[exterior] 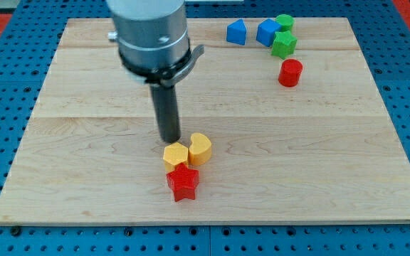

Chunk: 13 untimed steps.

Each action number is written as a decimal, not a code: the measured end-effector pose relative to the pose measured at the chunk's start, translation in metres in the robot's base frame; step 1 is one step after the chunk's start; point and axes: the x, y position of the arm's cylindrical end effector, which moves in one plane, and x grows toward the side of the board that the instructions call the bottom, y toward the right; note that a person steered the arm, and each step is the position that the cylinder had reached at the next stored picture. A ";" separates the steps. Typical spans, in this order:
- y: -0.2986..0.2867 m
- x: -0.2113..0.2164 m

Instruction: Slide the red circle closer to the group of blocks

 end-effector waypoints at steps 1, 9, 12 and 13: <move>0.068 0.007; 0.058 -0.053; 0.124 -0.070; 0.072 -0.022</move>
